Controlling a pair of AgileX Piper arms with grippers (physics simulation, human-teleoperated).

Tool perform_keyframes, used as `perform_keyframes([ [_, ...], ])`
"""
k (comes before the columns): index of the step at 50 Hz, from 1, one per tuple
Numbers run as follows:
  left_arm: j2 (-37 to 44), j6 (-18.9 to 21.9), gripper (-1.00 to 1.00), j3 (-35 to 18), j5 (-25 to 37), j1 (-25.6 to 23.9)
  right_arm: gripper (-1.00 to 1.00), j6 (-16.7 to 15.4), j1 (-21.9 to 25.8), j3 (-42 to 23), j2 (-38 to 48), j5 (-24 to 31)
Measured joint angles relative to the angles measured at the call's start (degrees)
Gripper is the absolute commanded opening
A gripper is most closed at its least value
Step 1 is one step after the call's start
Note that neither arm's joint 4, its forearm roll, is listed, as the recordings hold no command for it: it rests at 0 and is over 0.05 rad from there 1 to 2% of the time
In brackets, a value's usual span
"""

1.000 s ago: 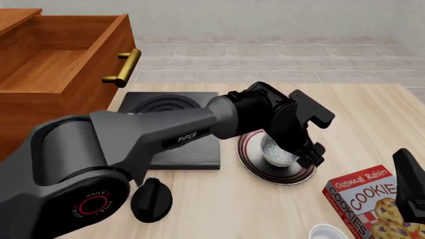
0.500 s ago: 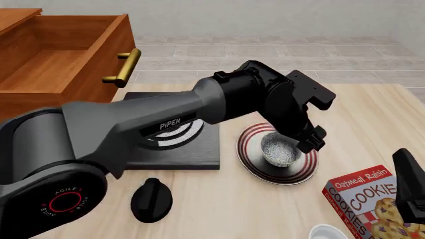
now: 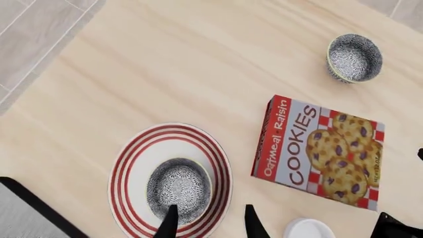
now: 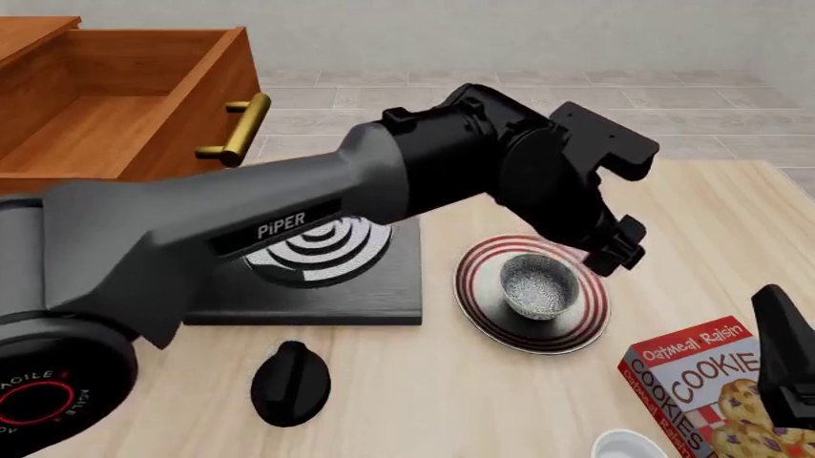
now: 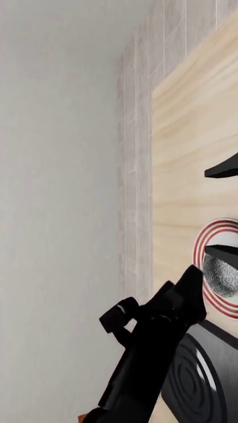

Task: Pick the akita bowl in the top layer of the wooden cabinet and place it on the plate.

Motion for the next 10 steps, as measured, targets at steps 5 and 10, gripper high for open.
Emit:
perform_keyframes([
  [5,-1.3,-1.4,1.00,0.6,-0.6,-0.5,1.00,0.0,0.0,0.0,0.0,0.0],
  [10,-2.3,-2.8,1.00,1.1,-1.2,-0.8,1.00,0.0,0.0,-0.1,0.0,0.0],
])
